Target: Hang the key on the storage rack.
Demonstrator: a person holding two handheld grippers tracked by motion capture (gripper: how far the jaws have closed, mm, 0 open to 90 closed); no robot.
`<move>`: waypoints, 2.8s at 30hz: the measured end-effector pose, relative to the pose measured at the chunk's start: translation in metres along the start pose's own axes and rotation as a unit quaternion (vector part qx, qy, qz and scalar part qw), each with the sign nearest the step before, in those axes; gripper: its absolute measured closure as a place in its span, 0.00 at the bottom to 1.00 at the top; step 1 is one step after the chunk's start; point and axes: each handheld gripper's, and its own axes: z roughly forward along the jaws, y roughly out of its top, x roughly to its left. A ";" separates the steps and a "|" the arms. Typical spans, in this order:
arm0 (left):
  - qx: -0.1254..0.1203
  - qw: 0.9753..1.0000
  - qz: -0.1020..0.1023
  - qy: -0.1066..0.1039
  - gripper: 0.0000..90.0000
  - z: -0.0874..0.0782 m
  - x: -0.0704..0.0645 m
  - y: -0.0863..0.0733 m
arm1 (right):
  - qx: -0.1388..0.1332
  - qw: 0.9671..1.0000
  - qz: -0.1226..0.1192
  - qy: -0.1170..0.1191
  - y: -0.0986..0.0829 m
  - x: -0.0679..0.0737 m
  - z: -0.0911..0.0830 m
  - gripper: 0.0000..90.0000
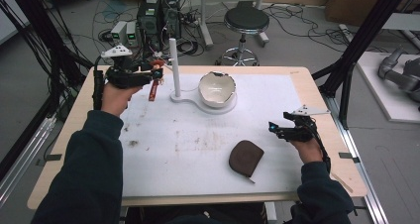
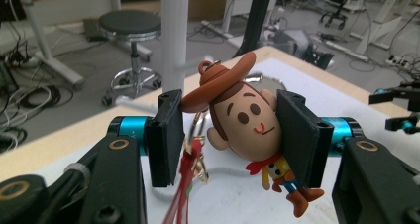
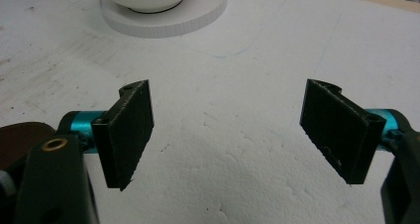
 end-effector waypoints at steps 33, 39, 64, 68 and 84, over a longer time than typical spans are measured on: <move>-0.018 0.999 -0.037 0.012 0.51 0.032 0.017 0.015 | -0.004 1.000 0.003 0.005 0.000 0.000 -0.002 0.23; -0.013 0.998 -0.056 0.027 0.51 0.031 0.026 -0.006 | -0.003 1.000 0.000 0.006 0.000 0.000 -0.002 0.23; -0.040 0.997 -0.038 0.048 0.19 -0.009 0.006 -0.130 | 0.006 1.000 -0.006 0.004 0.000 0.003 -0.001 0.23; -0.028 0.998 -0.004 0.063 0.20 -0.017 0.000 -0.136 | 0.009 1.000 -0.012 0.006 0.000 0.004 0.001 0.23; -0.029 0.998 -0.005 0.064 0.21 -0.018 -0.004 -0.142 | 0.009 1.000 -0.012 0.005 0.002 0.007 0.004 0.23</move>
